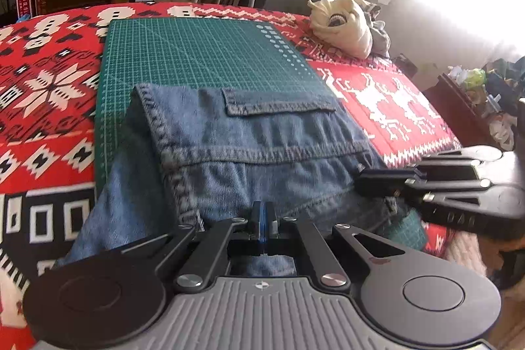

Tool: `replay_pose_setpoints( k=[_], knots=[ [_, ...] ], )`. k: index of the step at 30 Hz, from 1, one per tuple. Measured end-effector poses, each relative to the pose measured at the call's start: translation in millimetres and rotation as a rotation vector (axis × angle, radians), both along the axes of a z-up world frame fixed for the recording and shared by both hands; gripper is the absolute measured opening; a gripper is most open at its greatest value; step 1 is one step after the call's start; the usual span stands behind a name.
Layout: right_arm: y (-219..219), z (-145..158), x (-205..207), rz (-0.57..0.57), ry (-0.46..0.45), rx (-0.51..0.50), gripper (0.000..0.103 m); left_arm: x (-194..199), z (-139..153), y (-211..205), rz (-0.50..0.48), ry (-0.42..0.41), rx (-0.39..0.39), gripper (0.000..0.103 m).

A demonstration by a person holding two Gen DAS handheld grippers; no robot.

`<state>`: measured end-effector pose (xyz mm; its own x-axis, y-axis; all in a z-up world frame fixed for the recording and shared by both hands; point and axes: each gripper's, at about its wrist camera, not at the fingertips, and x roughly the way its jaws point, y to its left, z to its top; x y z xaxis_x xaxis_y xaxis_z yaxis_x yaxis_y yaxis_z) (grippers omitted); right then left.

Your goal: Fold clothes

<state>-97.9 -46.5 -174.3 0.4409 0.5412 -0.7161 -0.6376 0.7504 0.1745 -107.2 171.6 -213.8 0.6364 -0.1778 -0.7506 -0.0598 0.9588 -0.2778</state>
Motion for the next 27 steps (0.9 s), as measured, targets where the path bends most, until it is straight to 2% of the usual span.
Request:
replay_pose_setpoints(
  k=[5,7,9,14,17,23,27],
  knots=[
    [-9.2,4.7,-4.9,-0.027,0.012,0.017,0.004,-5.4,9.2,-6.6,-0.004,0.008,0.015,0.004],
    [-5.7,10.1,-13.0,-0.014,-0.022,0.02,0.011,-6.6,11.7,-10.9,-0.015,0.009,0.024,0.004],
    [1.3,14.0,-20.7,0.023,-0.05,0.026,0.011,-6.1,9.2,-17.0,-0.033,0.018,0.048,0.004],
    [28.5,1.6,-24.7,0.092,-0.041,-0.028,0.011,-9.3,5.0,-18.7,-0.027,0.023,0.092,0.006],
    [27.7,-5.0,-29.8,0.117,-0.079,-0.049,0.008,-15.6,4.0,-14.9,-0.027,0.022,0.094,0.004],
    [10.0,-0.5,-32.5,0.11,-0.02,-0.039,0.007,-22.3,10.5,-4.8,0.029,0.04,0.045,0.003],
    [3.0,10.4,-32.3,0.063,-0.031,-0.011,0.01,-34.9,26.3,2.9,0.098,-0.031,0.021,0.003]
  ],
)
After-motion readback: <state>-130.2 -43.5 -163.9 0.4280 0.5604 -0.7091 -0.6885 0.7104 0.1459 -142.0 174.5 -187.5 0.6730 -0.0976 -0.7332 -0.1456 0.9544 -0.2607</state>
